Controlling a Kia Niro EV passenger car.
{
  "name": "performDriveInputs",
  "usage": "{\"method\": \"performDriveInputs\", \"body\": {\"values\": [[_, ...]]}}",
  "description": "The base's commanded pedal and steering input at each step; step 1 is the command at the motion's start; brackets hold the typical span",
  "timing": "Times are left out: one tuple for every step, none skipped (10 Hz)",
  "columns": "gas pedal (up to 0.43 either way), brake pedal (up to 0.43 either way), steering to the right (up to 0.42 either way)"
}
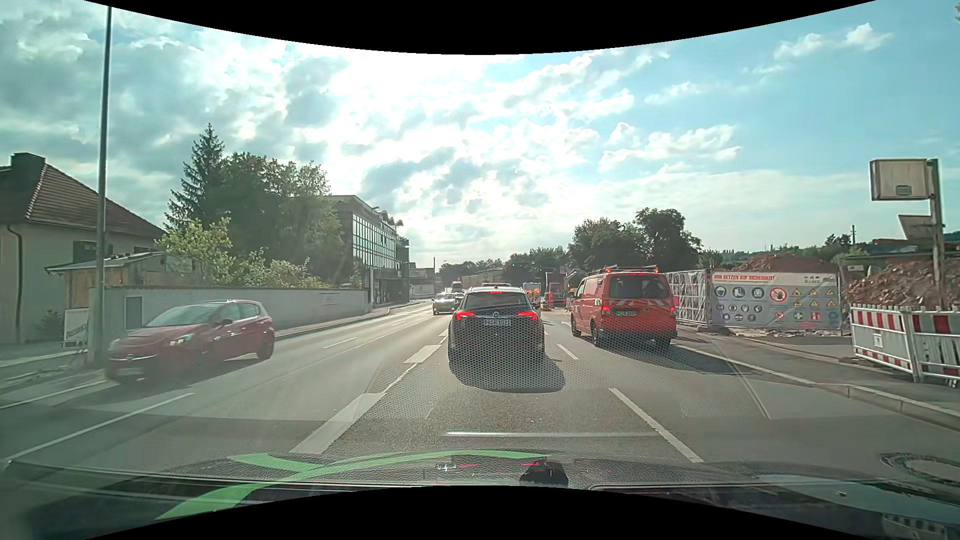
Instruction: Follow the waypoints while adhering to traffic rules and regulations
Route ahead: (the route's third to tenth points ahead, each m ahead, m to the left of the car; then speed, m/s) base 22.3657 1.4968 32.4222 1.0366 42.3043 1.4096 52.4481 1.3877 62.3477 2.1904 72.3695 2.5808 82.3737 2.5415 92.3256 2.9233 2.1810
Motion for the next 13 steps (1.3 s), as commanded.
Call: {"method": "performDriveInputs", "body": {"values": [[0.000, 0.183, -0.003], [0.000, 0.189, -0.003], [0.000, 0.195, -0.003], [0.000, 0.195, -0.003], [0.000, 0.213, -0.003], [0.000, 0.226, -0.003], [0.000, 0.232, -0.003], [0.000, 0.238, -0.003], [0.000, 0.238, -0.003], [0.000, 0.244, -0.003], [0.000, 0.256, -0.002], [0.000, 0.274, -0.003], [0.000, 0.280, -0.003]]}}
